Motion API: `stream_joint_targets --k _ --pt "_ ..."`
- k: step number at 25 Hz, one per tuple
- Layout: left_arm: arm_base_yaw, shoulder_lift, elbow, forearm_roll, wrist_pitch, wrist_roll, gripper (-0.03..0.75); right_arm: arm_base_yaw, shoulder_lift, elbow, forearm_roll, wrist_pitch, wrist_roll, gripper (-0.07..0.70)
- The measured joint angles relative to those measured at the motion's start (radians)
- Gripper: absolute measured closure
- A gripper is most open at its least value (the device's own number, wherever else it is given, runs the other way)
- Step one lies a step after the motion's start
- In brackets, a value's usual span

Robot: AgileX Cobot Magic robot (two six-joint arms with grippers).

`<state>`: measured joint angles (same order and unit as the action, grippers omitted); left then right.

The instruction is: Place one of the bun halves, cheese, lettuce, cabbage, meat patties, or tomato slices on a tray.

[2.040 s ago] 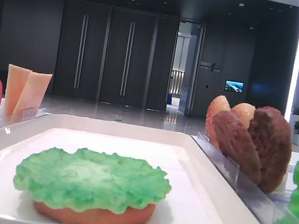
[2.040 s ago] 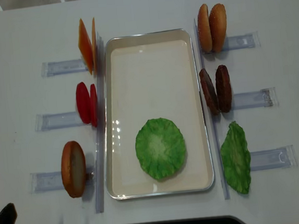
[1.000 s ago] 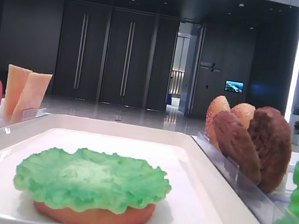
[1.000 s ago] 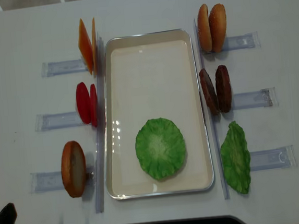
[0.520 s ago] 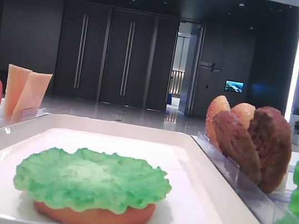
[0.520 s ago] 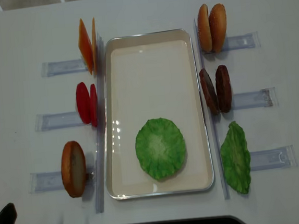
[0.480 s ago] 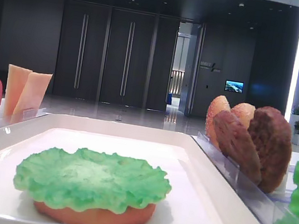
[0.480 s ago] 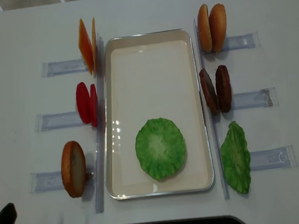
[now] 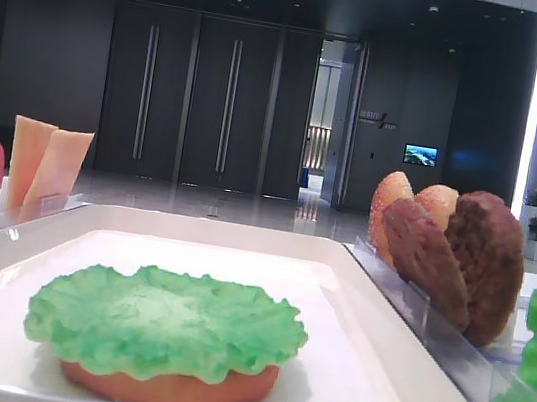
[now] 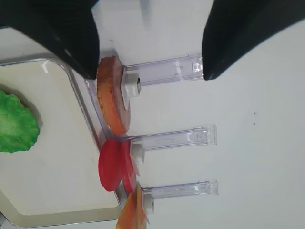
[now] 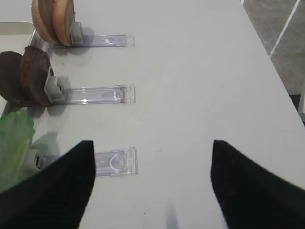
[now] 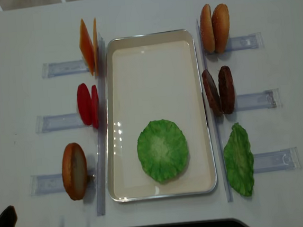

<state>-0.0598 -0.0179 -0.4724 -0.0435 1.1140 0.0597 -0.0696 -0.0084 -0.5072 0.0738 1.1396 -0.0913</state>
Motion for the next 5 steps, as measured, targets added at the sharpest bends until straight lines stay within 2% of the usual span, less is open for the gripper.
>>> stream_joint_targets --k 5 --pt "0.000 0.000 0.000 0.000 0.000 0.000 0.199 0.000 0.000 0.000 0.000 0.000 0.001 0.145"
